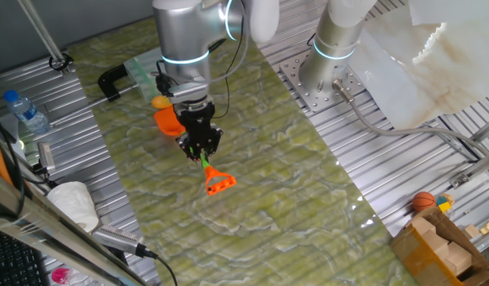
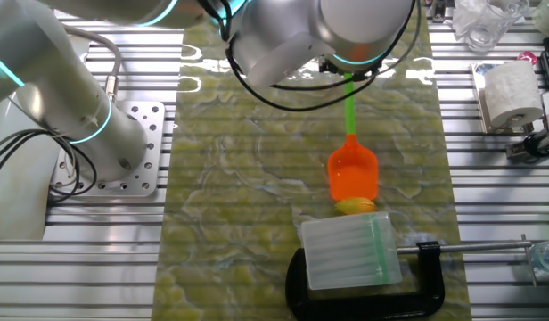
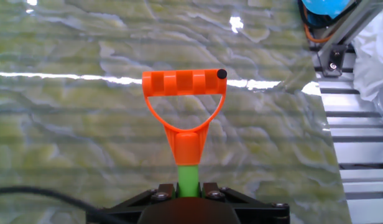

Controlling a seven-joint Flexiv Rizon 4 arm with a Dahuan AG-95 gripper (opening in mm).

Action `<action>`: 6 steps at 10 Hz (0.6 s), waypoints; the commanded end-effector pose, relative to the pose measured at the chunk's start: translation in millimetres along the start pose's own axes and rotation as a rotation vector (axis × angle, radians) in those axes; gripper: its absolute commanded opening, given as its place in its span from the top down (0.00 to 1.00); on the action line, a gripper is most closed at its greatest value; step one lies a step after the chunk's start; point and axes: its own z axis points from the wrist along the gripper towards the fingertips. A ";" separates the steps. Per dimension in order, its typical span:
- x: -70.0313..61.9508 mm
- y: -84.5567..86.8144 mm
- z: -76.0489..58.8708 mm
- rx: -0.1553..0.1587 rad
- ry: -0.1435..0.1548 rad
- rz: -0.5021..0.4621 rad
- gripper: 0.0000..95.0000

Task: Use a shovel to scoop up an object

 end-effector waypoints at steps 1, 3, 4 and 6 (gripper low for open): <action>3.7 0.8 -1.8 -0.005 -0.011 -0.007 1.00; 8.4 0.3 -2.3 -0.010 -0.018 -0.016 1.00; 9.3 0.2 -2.5 -0.013 -0.014 -0.020 1.00; 12.0 0.0 -2.8 -0.023 -0.008 -0.024 1.00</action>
